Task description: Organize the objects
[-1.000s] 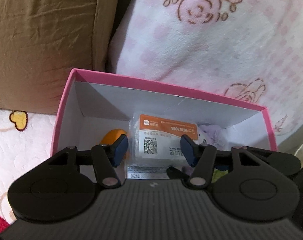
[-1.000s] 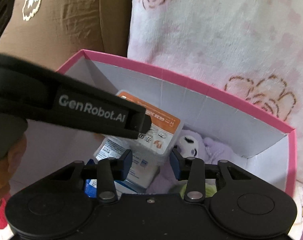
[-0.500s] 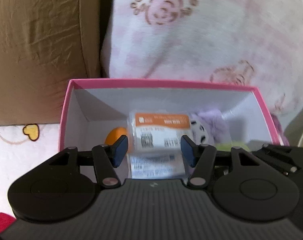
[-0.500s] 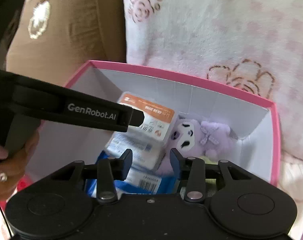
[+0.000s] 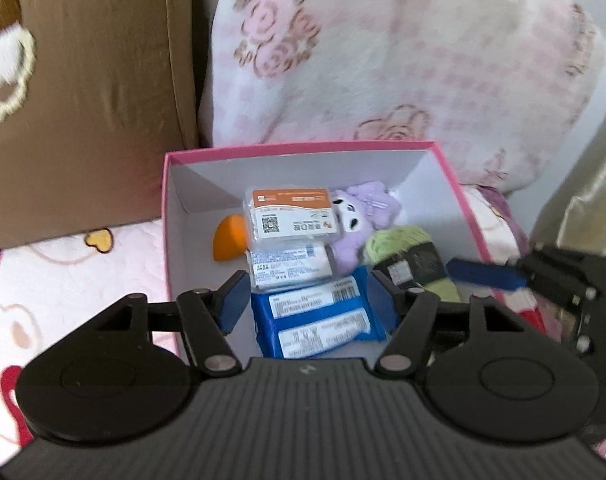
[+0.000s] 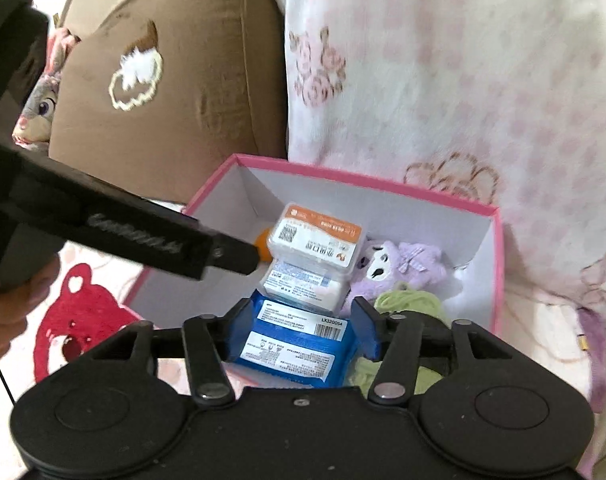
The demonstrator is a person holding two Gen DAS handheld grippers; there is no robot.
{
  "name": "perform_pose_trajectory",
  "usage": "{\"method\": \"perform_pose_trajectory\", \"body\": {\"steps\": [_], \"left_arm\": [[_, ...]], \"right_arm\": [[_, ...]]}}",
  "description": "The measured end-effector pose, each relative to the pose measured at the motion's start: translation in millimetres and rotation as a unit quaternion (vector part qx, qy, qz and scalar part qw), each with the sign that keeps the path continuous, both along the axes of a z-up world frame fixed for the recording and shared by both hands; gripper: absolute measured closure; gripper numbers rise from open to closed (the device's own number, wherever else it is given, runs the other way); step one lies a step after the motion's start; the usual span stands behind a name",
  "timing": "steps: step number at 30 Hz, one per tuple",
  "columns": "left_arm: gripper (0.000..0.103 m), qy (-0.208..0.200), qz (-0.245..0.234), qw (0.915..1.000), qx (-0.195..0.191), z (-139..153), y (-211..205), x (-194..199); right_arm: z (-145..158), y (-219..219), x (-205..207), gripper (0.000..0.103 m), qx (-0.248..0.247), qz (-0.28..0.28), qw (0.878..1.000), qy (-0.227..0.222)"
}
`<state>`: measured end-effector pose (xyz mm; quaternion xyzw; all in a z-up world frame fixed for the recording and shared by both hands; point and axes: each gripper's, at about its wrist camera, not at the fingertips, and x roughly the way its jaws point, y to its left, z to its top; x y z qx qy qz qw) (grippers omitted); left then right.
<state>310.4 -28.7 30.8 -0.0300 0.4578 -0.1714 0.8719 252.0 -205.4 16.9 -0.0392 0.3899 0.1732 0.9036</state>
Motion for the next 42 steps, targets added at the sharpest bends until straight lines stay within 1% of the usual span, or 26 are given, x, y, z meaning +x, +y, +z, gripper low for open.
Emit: {"method": "perform_pose_trajectory", "body": {"steps": [1, 3, 7, 11, 14, 17, 18, 21, 23, 25, 26, 30, 32, 37, 39, 42], "left_arm": [[0.036, -0.003, -0.006, 1.0000, 0.000, 5, 1, -7], [0.030, -0.010, -0.011, 0.9999, 0.001, 16, 4, -22], [0.026, -0.022, -0.017, 0.9995, 0.012, 32, 6, -50], [0.022, -0.038, -0.016, 0.9986, 0.034, 44, 9, -80], [0.019, -0.046, -0.018, 0.9985, 0.026, 50, 14, -102], [0.018, -0.034, -0.013, 0.9993, 0.001, 53, 21, -119], [0.017, -0.031, -0.010, 0.9995, -0.001, 53, 22, -124], [0.017, -0.024, -0.006, 0.9997, 0.009, 50, 21, -138], [0.017, -0.017, -0.004, 0.9997, 0.014, 45, 20, -146], [0.014, -0.032, 0.003, 0.9993, 0.019, 41, 19, -156], [0.011, -0.035, 0.010, 0.9992, 0.019, 38, 19, -161], [0.011, -0.035, 0.040, 0.9986, 0.003, 28, 23, -173], [0.011, -0.034, 0.050, 0.9981, 0.005, 24, 24, -177], [0.010, -0.024, 0.054, 0.9981, 0.019, 16, 27, -186], [0.007, -0.022, 0.055, 0.9981, 0.018, 14, 28, -189], [0.006, -0.012, 0.052, 0.9985, 0.014, 10, 30, -192]], "right_arm": [[7, -1, -7, 0.038, -0.006, -0.003, 1.000, -0.006], [18, -2, -20, 0.036, -0.011, -0.006, 1.000, -0.014], [37, 0, -43, 0.031, -0.025, -0.011, 0.999, -0.027], [50, 1, -67, 0.025, -0.029, -0.016, 0.999, -0.038], [53, -3, -83, 0.021, -0.016, -0.025, 0.999, -0.037], [53, -6, -95, 0.021, -0.010, -0.039, 0.999, -0.029], [54, -6, -100, 0.020, -0.011, -0.038, 0.999, -0.032], [54, -4, -113, 0.018, -0.023, -0.039, 0.998, -0.039], [55, -5, -121, 0.017, -0.020, -0.043, 0.998, -0.037], [56, -6, -128, 0.016, -0.010, -0.039, 0.999, -0.033], [56, -7, -132, 0.014, -0.008, -0.039, 0.999, -0.034], [54, -4, -145, 0.011, -0.017, -0.044, 0.998, -0.039], [52, -4, -150, 0.010, -0.022, -0.046, 0.998, -0.040], [44, -5, -159, 0.008, -0.028, -0.058, 0.997, -0.034], [40, -6, -160, 0.007, -0.027, -0.064, 0.997, -0.030], [35, -8, -162, 0.006, -0.026, -0.068, 0.997, -0.023]]}}
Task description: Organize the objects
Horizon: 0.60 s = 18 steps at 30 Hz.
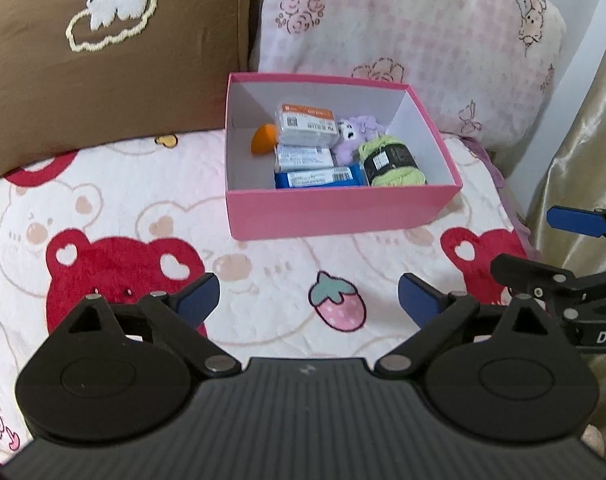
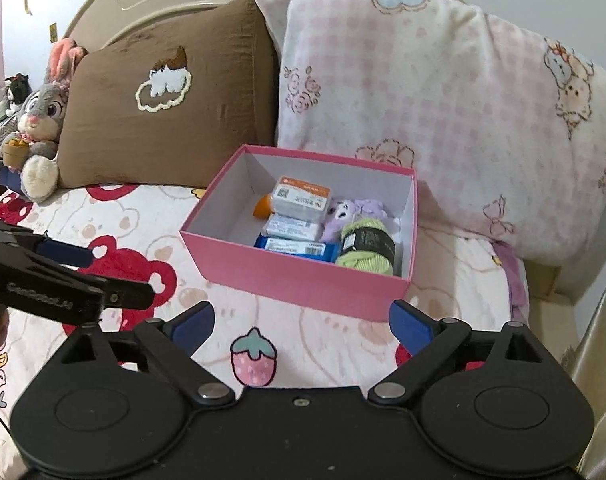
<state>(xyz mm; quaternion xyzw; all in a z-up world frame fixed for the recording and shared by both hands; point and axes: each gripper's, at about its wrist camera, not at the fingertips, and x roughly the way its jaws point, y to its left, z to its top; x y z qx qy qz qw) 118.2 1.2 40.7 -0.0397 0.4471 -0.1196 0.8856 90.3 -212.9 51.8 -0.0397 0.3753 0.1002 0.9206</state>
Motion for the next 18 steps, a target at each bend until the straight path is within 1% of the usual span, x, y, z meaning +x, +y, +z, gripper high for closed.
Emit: {"method": "perform_pose_trajectory", "body": {"steps": [2, 5, 11, 18], "left_arm": [[0.005, 0.003, 0.004, 1.0000, 0.004, -3, 0, -3], [0.003, -0.001, 0.010, 0.9997, 0.020, -6, -1, -8], [0.001, 0.000, 0.018, 0.9996, 0.021, -8, 1, -11], [0.000, 0.000, 0.015, 0.9996, 0.022, -8, 1, -12]], "right_arm": [[-2, 0, -2, 0.005, 0.000, -0.003, 1.000, 0.004], [-4, 0, -5, 0.004, -0.003, -0.009, 1.000, 0.006], [-6, -8, -9, 0.003, 0.004, -0.034, 0.999, 0.013], [-11, -11, -12, 0.003, 0.006, -0.047, 0.999, 0.025]]}}
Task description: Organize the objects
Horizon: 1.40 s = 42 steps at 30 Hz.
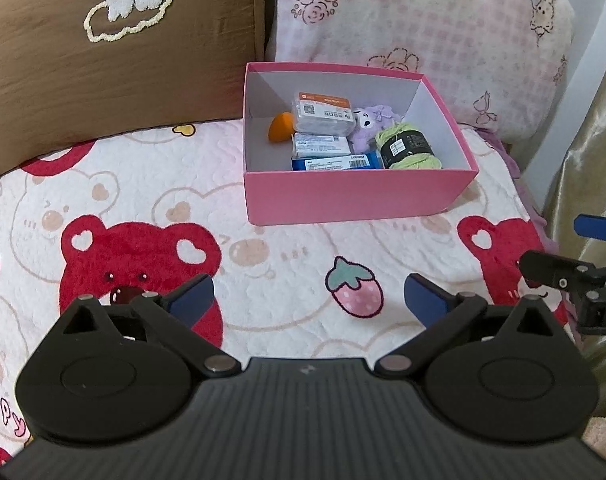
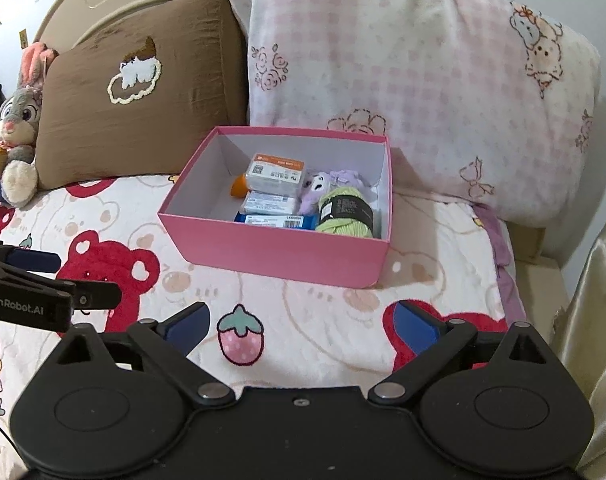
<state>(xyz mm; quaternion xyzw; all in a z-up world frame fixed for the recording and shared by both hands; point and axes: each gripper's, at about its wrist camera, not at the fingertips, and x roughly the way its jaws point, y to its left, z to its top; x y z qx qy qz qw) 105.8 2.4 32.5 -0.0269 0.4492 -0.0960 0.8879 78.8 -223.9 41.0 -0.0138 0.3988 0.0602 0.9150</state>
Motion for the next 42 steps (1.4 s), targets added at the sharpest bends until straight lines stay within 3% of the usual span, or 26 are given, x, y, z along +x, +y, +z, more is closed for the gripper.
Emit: {"method": "perform_pose_trajectory", "body": {"steps": [9, 15, 26, 42], "left_arm": [[0.000, 0.042, 0.007, 0.9991, 0.006, -11, -5, 0], [0.000, 0.036, 0.027, 0.9983, 0.035, -12, -11, -1], [0.000, 0.033, 0.024, 0.9987, 0.032, -6, -14, -7], [0.000, 0.020, 0.027, 0.9976, 0.061, -2, -14, -13]], "right_arm": [[-5, -3, -3, 0.003, 0.001, -0.017, 1.000, 0.011], [-7, -3, -4, 0.003, 0.001, -0.020, 1.000, 0.014], [-6, -5, -8, 0.003, 0.002, -0.015, 1.000, 0.009], [-5, -10, -11, 0.003, 0.001, -0.029, 0.999, 0.013]]}}
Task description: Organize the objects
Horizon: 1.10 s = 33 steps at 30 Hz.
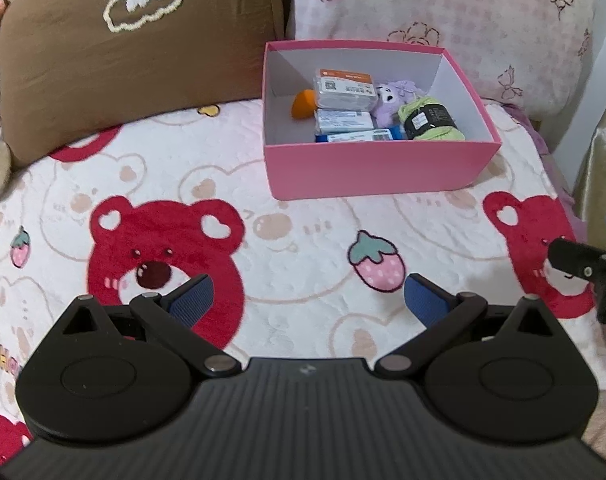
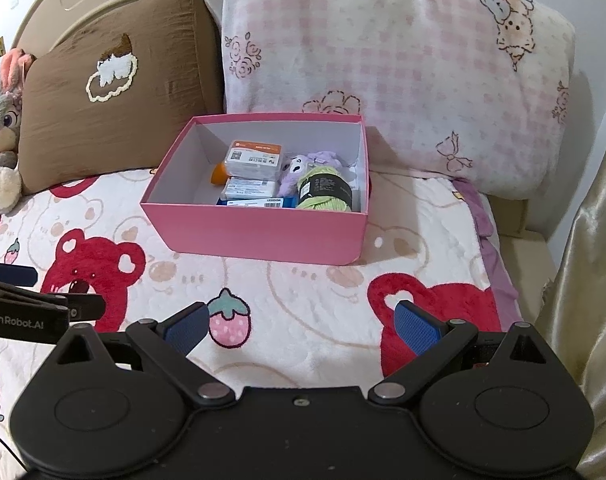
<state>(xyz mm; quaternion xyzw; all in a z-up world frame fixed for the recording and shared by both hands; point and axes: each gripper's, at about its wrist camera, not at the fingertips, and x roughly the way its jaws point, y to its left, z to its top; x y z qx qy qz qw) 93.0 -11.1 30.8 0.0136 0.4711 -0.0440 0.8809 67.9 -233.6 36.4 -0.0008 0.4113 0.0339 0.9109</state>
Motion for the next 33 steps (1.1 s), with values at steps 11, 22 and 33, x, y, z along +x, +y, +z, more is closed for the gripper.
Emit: {"method": "perform_pose_trajectory", "body": {"steps": [11, 22, 33], "left_arm": [[0.000, -0.002, -0.007, 1.0000, 0.004, 3.4, 2.6, -2.9], [0.000, 0.005, -0.007, 1.0000, 0.005, 1.5, 0.3, -5.0], [0.000, 0.005, -0.014, 0.9999, 0.004, 0.5, -3.4, -7.6]], "right_arm": [[-0.1, -0.8, -3.4, 0.003, 0.005, -0.005, 1.000, 0.007], [-0.2, 1.3, -3.7, 0.003, 0.000, -0.004, 1.000, 0.008], [-1.1, -1.2, -2.9, 0.003, -0.010, -0.008, 1.000, 0.011]]}}
